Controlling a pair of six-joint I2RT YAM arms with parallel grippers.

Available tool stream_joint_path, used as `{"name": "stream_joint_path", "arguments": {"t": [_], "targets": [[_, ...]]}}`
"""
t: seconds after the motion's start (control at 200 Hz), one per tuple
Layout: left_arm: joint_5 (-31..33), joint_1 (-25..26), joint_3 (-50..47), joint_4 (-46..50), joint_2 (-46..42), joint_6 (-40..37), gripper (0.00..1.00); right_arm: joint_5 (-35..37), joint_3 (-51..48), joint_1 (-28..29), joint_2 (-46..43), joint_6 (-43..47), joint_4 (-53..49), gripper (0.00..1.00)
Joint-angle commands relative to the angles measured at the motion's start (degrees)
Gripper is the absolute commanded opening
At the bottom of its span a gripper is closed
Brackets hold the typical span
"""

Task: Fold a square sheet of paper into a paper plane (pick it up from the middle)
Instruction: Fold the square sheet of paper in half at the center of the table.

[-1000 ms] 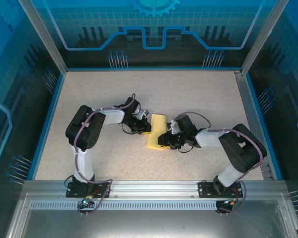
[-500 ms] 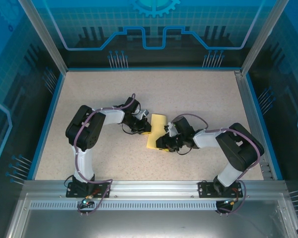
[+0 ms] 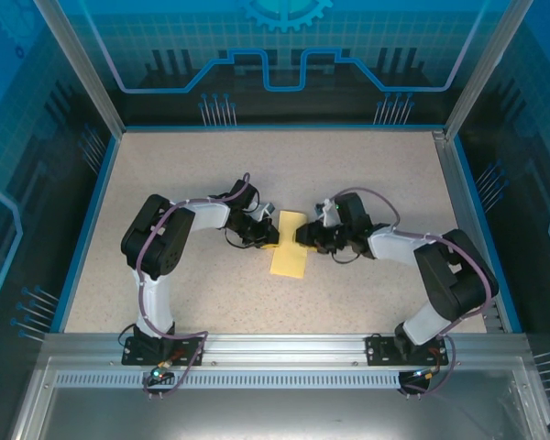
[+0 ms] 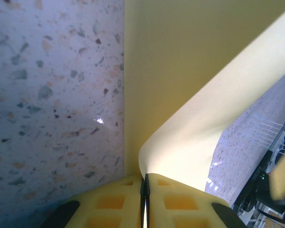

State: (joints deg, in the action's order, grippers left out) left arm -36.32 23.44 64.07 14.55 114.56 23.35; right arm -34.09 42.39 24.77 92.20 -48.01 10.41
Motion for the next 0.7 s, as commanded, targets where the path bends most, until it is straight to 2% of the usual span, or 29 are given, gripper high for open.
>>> {"name": "stream_joint_path", "arguments": {"t": [0.0,0.22,0.695], "targets": [[2.6,-0.1,-0.6,4.3,4.5,-1.8,0.14,-3.4,3.9,-1.3,4.5,1.9,0.8,0.42],[3.0,-0.1,-0.5,4.3,4.8,-1.8,0.13,-4.2,5.0,-4.1,10.3,1.8,2.8,0.4],[3.1,-0.1,-0.8,4.6,5.1,-2.2,0.13,-4.4,2.3,-4.5,11.8,3.8,3.0,0.42]]}}
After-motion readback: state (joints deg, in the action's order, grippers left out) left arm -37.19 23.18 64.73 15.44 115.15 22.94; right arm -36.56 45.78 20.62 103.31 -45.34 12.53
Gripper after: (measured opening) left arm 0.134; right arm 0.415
